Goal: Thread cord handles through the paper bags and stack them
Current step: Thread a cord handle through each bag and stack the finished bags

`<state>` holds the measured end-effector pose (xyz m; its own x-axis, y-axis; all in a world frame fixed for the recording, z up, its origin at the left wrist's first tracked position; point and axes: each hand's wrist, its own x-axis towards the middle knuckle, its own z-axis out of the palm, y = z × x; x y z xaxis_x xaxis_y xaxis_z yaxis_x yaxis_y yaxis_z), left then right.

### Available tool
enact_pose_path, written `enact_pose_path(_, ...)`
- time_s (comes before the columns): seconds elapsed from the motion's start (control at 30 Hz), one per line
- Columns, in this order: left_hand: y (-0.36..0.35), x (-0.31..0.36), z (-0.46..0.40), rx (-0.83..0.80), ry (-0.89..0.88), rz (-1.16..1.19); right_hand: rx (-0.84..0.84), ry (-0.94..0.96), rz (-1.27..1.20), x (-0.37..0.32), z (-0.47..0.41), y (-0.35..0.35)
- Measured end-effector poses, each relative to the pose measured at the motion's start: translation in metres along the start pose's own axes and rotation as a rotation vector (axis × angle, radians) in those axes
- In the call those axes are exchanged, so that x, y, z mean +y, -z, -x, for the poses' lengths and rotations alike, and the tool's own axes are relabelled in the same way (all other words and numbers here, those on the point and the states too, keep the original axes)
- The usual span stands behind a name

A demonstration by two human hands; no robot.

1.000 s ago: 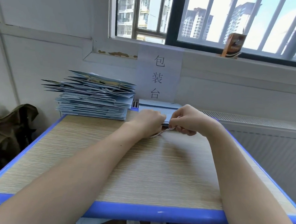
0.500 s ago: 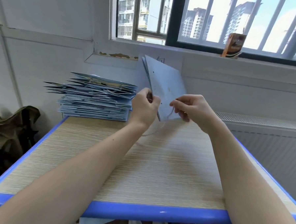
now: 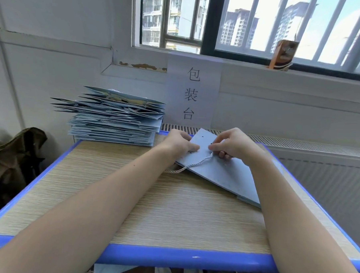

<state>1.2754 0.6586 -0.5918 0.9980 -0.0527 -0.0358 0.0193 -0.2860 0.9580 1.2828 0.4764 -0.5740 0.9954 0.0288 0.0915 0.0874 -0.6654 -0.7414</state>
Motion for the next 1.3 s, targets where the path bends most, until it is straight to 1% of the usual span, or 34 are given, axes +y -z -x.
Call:
enact_pose_path(0.13,0.001,0.003,0.001,-0.001,-0.013,-0.018,0.041,0.011,-0.054,0.0,-0.001,-0.003)
enact_pose_path(0.23,-0.001,0.009,0.003,0.073,-0.094,-0.178,0.11,0.054,-0.071,-0.001,-0.003,-0.005)
enact_pose_path(0.27,0.0,0.01,0.004,0.084,-0.098,-0.184,0.131,0.077,-0.046,-0.002,-0.003,-0.005)
enact_pose_path(0.37,0.002,0.011,0.002,0.065,-0.081,0.001,0.164,0.158,0.002,-0.004,-0.001,-0.006)
enact_pose_path(0.43,0.003,0.013,0.004,0.03,-0.057,0.158,0.182,0.195,-0.025,-0.006,0.0,-0.007)
enact_pose_path(0.5,0.002,0.013,0.006,0.0,-0.032,0.233,0.205,0.208,-0.043,-0.01,0.002,-0.009)
enact_pose_path(0.63,0.0,0.012,0.008,-0.026,-0.007,0.244,0.204,0.209,-0.07,-0.013,0.006,-0.01)
enact_pose_path(0.93,0.001,0.012,0.011,-0.06,-0.076,0.202,0.266,0.288,0.089,-0.014,0.006,-0.013)
enact_pose_path(1.07,0.001,0.013,0.011,-0.061,-0.1,0.228,0.297,0.342,0.129,-0.018,0.006,-0.017)
enact_pose_path(1.2,0.003,0.012,0.01,-0.059,-0.095,0.255,0.333,0.347,0.177,-0.021,0.006,-0.022)
enact_pose_path(1.3,0.004,0.014,0.011,-0.05,-0.073,0.265,0.303,0.328,0.191,-0.022,0.007,-0.021)
